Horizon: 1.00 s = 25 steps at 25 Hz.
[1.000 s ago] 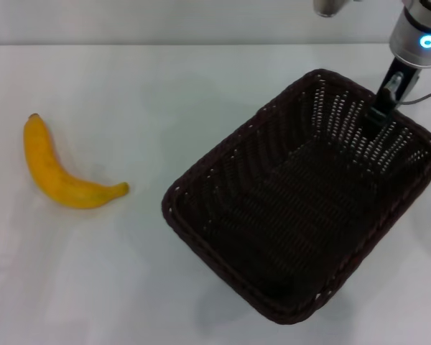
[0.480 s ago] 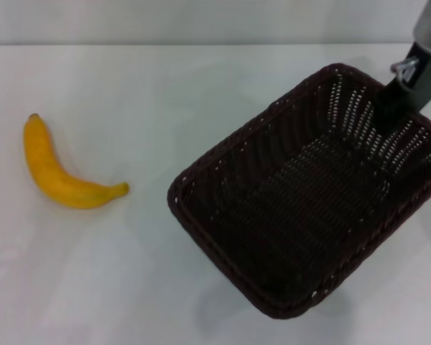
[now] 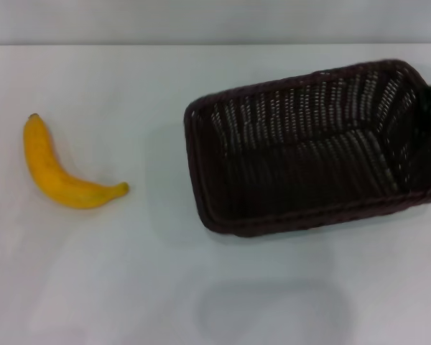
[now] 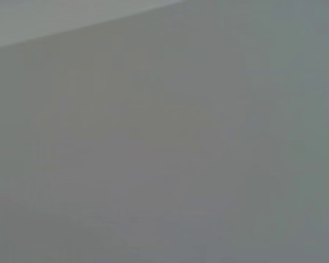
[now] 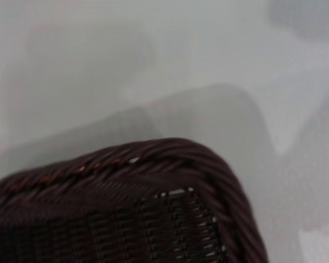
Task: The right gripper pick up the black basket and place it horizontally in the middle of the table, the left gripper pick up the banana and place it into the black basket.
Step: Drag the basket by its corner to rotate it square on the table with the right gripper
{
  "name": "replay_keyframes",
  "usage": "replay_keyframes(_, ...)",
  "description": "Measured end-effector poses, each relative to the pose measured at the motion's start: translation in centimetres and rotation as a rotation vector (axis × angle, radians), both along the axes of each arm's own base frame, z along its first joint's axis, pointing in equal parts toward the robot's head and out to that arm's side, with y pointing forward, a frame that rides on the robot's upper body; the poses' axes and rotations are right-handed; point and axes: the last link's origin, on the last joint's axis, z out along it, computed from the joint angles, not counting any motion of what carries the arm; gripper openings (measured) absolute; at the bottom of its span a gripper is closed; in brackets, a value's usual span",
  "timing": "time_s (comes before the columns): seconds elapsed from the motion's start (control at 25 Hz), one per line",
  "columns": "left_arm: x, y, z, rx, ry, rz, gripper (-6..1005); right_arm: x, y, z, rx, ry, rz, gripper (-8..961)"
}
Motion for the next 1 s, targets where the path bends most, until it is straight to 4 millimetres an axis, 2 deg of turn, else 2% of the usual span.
replay_keyframes(0.24, -0.4, 0.0, 0.6, 0.037, -0.009, 0.027, 874, 0.7, -2.0, -1.9, -0.010, 0.040, -0.052, 134)
replay_keyframes(0.48, -0.7, 0.4, 1.0, 0.031, -0.008, 0.043, 874, -1.0, -2.8, -3.9, -0.038, -0.018, -0.001, 128)
replay_keyframes(0.76, -0.8, 0.4, 1.1, 0.030, -0.006, 0.051, 874, -3.1, -3.2, -3.9, -0.011, -0.117, 0.140, 127)
replay_keyframes(1.0, -0.9, 0.2, 1.4, 0.036, 0.006, 0.055, 874, -3.3, -3.6, -4.6, -0.064, -0.072, 0.123, 126)
